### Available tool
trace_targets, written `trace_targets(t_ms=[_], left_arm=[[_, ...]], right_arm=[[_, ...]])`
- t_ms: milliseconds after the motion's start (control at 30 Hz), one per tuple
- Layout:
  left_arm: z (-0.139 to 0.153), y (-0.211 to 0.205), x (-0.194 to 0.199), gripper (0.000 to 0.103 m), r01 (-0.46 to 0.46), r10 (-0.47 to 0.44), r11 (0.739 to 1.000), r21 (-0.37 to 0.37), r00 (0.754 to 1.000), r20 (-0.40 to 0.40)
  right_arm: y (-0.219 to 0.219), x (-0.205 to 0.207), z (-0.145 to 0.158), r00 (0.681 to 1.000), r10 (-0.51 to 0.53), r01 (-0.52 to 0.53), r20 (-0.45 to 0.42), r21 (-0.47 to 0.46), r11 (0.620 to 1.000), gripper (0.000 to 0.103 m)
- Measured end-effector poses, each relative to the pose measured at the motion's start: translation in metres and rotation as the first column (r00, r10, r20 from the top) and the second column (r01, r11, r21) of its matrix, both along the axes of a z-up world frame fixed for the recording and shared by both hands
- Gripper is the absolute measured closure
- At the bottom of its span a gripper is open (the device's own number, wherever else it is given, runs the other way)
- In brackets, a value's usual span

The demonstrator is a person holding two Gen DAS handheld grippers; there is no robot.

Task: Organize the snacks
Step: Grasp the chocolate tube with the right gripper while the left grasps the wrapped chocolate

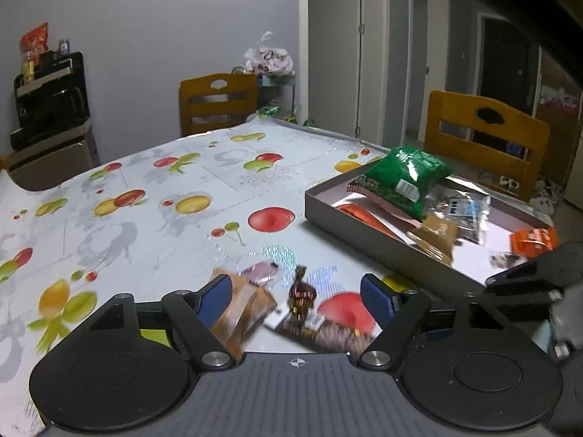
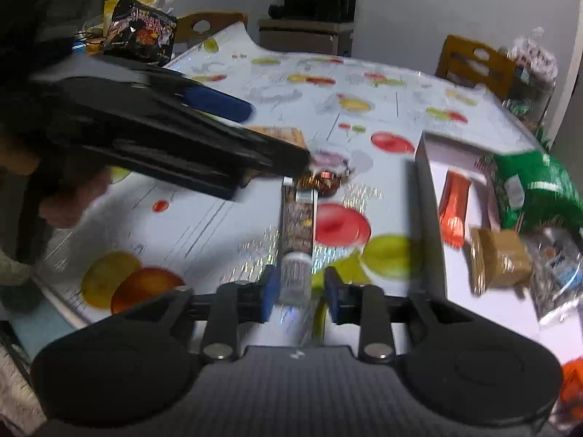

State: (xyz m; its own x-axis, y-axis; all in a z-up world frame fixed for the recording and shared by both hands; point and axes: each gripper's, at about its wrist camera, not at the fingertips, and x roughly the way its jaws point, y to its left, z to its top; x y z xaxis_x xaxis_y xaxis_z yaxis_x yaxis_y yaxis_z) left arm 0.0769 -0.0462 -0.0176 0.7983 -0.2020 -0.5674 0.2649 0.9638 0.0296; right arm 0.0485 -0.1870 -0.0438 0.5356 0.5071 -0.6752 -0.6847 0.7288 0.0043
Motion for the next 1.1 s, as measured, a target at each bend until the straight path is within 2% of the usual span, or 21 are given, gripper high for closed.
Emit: trace_targets(t_ms=[33,100,200,400,567,633,667,867,1100], left_arm=[[-0.002,-0.003,0.006,0.031,-0.003,0.003,1.0,0.001,1.0,-0.003],[-0.006,-0.009,0.015,0.041,0.0,0.0,1.0,0.001,1.0,-0.005],[-0.015,-0.015,0.027,0.052,-0.001,0.001,1.0,0.009,1.0,-0.024],[-0.031,-0.017,0.042,0.062,-0.001,0.003,1.0,0.026,0.997,-0.076],[-0.039,-0.019,0.049,0.065,-0.007,0.01,0.999,0.033,0.995,-0.099],[-0.04,-0.02,0.051,0.071,-0.004,0.007,0.999,0.033,0.995,-0.102],[-0.041,-0.021,0.052,0.078,-0.004,0.008,0.999,0.035,0.995,-0.102],[-0.038,-0.021,0.047,0.078,-0.006,0.007,1.0,0.01,0.996,-0.09],[-0.021,-0.007,0.02,0.078,-0.047,0.047,0.999,-0.013,0.998,-0.042]], right_arm=[[0.003,0.0,0.0,1.0,-0.002,0.002,0.022,0.001,1.0,0.058],[0.007,0.001,-0.001,0.999,-0.009,0.008,0.05,0.006,1.0,0.057],[0.01,0.005,-0.004,0.999,-0.008,0.007,0.037,0.03,1.0,0.057],[0.013,0.012,-0.01,0.999,-0.031,0.029,0.037,0.045,0.999,0.057],[0.012,0.017,-0.013,0.999,-0.04,0.039,0.024,0.058,0.998,0.057],[0.011,0.018,-0.014,0.999,-0.041,0.04,0.018,0.063,0.997,0.057],[0.011,0.018,-0.014,0.999,-0.041,0.04,0.018,0.065,0.997,0.057],[0.01,0.019,-0.016,0.999,-0.05,0.049,0.018,0.057,0.997,0.057],[0.012,0.017,-0.015,0.998,-0.056,0.055,0.027,0.048,0.997,0.057]])
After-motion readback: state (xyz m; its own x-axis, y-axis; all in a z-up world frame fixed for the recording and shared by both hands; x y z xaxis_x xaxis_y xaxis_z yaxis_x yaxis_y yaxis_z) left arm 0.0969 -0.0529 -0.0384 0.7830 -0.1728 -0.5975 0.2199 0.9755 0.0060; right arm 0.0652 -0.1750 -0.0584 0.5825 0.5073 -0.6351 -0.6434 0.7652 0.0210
